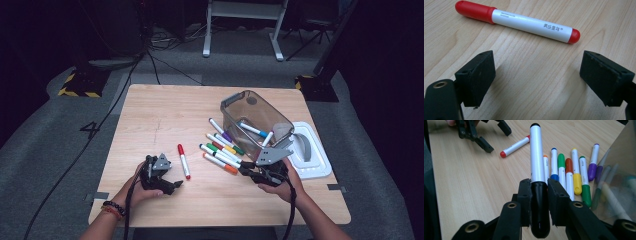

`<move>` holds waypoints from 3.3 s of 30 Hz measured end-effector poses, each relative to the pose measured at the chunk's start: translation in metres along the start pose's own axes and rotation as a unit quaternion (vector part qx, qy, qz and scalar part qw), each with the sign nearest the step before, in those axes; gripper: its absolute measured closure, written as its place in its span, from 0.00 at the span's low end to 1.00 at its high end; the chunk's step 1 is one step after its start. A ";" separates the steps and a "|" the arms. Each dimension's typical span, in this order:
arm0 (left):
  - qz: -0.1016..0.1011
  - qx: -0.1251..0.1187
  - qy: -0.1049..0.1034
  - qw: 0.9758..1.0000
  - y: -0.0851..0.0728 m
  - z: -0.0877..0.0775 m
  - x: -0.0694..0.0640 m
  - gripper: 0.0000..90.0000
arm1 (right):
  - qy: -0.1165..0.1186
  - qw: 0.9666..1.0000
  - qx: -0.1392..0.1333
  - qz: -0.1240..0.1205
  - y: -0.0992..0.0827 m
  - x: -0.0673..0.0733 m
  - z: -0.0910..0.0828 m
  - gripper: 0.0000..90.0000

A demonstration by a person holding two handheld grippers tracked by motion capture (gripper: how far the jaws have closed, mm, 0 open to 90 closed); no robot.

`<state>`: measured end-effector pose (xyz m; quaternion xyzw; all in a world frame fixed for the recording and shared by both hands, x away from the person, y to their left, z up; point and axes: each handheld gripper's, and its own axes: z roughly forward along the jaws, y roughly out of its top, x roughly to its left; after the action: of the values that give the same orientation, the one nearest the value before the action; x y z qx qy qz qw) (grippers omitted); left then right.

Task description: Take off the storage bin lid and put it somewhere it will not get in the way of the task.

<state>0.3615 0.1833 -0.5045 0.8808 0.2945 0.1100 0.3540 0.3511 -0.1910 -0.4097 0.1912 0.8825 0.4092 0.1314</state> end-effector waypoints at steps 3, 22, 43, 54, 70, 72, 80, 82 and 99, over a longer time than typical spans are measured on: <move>-0.001 -0.001 0.000 1.000 0.000 0.000 0.000 0.15 | -0.002 1.000 -0.002 0.001 0.002 0.000 -0.007 0.82; 0.000 0.000 0.000 1.000 0.000 0.000 0.000 0.15 | -0.044 0.999 -0.019 0.001 0.033 -0.032 -0.039 0.82; 0.000 0.000 0.000 1.000 0.000 0.000 0.000 0.15 | -0.087 0.996 -0.014 0.016 0.053 -0.068 -0.044 0.82; 0.000 0.000 0.000 1.000 0.000 0.000 0.000 0.15 | -0.109 0.993 0.015 0.039 0.057 -0.099 -0.028 0.82; 0.000 0.000 0.000 1.000 0.000 0.000 0.000 0.15 | -0.100 0.989 0.078 0.074 0.050 -0.133 0.006 0.82; 0.000 0.000 0.000 1.000 0.000 0.000 0.000 0.15 | -0.100 0.988 0.091 0.077 0.048 -0.136 0.012 0.82; 0.000 0.000 0.000 1.000 0.000 0.000 0.000 0.15 | -0.085 0.985 0.128 0.079 0.047 -0.138 0.031 0.82; 0.000 0.000 0.000 1.000 0.000 0.000 0.000 0.15 | -0.081 0.984 0.139 0.076 0.047 -0.138 0.035 0.82; -0.001 0.000 0.000 1.000 0.000 0.000 0.000 0.15 | -0.087 0.986 0.092 0.104 0.048 -0.135 0.014 0.54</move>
<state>0.3615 0.1833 -0.5045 0.8805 0.2951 0.1098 0.3544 0.4884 -0.2132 -0.3716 0.3281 0.8769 0.3194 0.1462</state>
